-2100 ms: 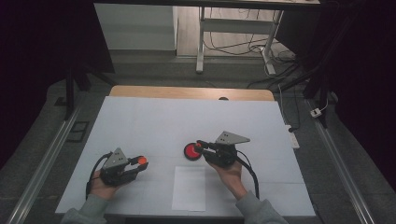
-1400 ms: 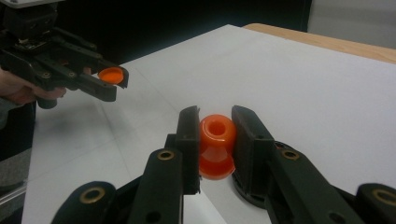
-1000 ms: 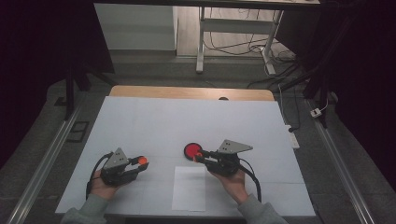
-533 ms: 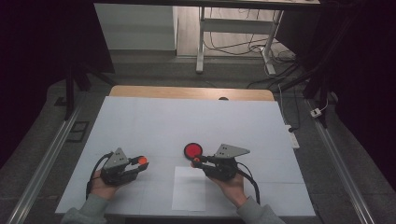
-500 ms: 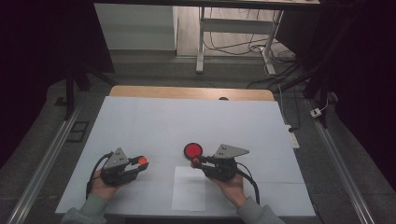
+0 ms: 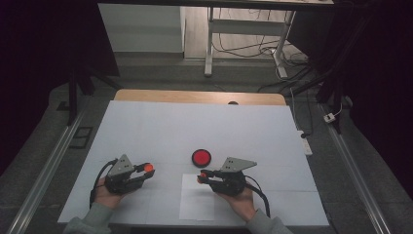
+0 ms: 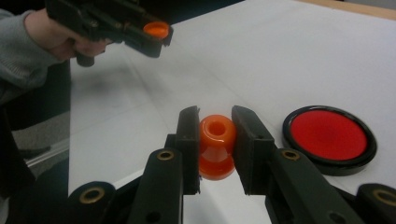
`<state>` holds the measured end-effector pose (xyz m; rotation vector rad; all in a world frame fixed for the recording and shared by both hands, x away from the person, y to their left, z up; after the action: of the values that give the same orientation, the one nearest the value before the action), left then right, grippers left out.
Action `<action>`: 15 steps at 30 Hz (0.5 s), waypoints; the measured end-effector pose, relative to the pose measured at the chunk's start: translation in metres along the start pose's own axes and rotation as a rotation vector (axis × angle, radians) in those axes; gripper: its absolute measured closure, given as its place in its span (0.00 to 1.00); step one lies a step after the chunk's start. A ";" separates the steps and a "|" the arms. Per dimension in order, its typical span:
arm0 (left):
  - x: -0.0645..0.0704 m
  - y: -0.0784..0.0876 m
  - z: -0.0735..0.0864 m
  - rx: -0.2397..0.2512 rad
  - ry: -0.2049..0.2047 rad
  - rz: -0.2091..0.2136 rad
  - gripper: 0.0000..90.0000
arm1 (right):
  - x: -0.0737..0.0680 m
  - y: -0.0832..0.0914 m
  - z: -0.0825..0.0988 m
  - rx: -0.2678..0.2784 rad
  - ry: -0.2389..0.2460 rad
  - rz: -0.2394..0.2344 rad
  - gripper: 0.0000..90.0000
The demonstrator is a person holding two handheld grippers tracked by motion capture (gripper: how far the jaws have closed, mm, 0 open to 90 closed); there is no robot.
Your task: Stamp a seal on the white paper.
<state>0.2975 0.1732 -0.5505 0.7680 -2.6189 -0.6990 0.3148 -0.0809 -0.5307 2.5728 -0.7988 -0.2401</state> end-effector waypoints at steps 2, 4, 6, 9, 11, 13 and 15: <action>0.000 0.000 0.000 0.000 0.000 0.000 0.71 | -0.003 -0.001 0.003 -0.006 0.013 -0.001 0.81; 0.000 0.000 0.000 0.001 0.000 0.000 0.71 | -0.005 -0.001 0.005 -0.018 0.025 -0.005 0.81; 0.000 0.001 0.000 0.002 0.000 0.001 0.71 | -0.006 -0.001 0.007 -0.023 0.028 -0.007 0.81; 0.000 0.001 0.000 0.003 0.001 0.000 0.71 | -0.008 -0.002 0.009 -0.033 0.034 -0.012 0.81; 0.000 0.001 0.000 0.004 0.001 -0.001 0.71 | -0.009 -0.004 0.011 -0.038 0.039 -0.016 0.81; 0.000 0.001 0.000 0.003 0.001 0.000 0.71 | -0.011 -0.005 0.014 -0.052 0.051 -0.020 0.81; 0.000 0.001 0.000 0.002 0.000 0.000 0.71 | -0.013 -0.006 0.015 -0.059 0.059 -0.024 0.81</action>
<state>0.2973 0.1736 -0.5500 0.7682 -2.6203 -0.6960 0.3031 -0.0746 -0.5468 2.5229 -0.7297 -0.1916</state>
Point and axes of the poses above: each handheld gripper's, and its own axes: y roughly backward along the jaws, z roughly out of its underside, x roughly to its right, the point moved 7 cm from there along -y, roughly forward along the jaws, and after that the axes turned 13 degrees about z, right-handed, at the moved point
